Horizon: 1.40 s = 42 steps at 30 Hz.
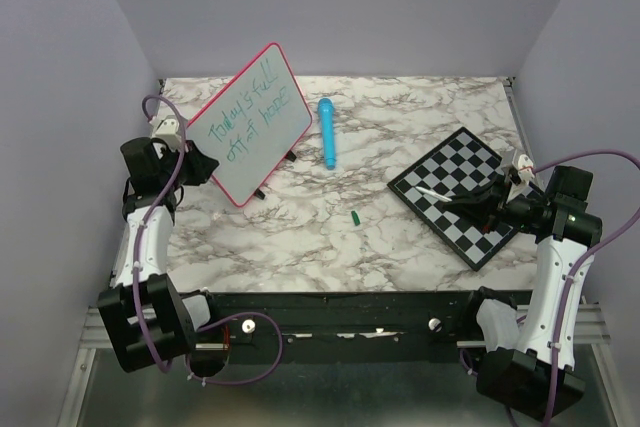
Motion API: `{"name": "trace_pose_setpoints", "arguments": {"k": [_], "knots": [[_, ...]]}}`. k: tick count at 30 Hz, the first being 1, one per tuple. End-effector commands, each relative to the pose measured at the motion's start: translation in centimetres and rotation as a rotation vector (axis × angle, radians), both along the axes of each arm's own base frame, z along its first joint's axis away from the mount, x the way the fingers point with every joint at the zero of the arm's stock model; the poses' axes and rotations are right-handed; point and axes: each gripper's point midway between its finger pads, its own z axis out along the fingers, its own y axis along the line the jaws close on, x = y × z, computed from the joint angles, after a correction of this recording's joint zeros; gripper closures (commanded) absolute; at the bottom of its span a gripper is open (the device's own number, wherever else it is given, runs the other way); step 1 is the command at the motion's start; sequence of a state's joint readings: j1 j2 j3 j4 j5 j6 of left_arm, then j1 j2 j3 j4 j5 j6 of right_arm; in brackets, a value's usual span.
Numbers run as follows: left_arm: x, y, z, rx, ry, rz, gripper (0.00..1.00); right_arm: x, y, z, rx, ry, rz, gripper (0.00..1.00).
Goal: Write a sentence on the whiteboard
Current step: Put down the whiteboard on the whiteboard stand.
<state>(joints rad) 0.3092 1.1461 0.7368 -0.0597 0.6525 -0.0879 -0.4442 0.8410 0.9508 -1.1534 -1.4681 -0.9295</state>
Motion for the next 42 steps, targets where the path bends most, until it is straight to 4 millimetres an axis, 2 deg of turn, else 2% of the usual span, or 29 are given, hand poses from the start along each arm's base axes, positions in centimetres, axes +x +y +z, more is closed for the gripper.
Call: {"name": "trace_pose_setpoints", "arguments": {"k": [1,20,42], "knots": [[1.3,5.9,-1.3,0.163,0.047,0.2,0.75,-1.2,1.3,2.6,0.103,-0.075,0.081,0.99],[2.8,8.0,-1.6,0.113,0.09,0.258,0.75,-1.0,1.2,2.4,0.102,-0.068,0.079,0.99],[4.6,10.2,-3.6,0.051,0.166,0.269,0.71,-0.5,0.9,2.0,0.105,-0.044,0.073,0.99]]}}
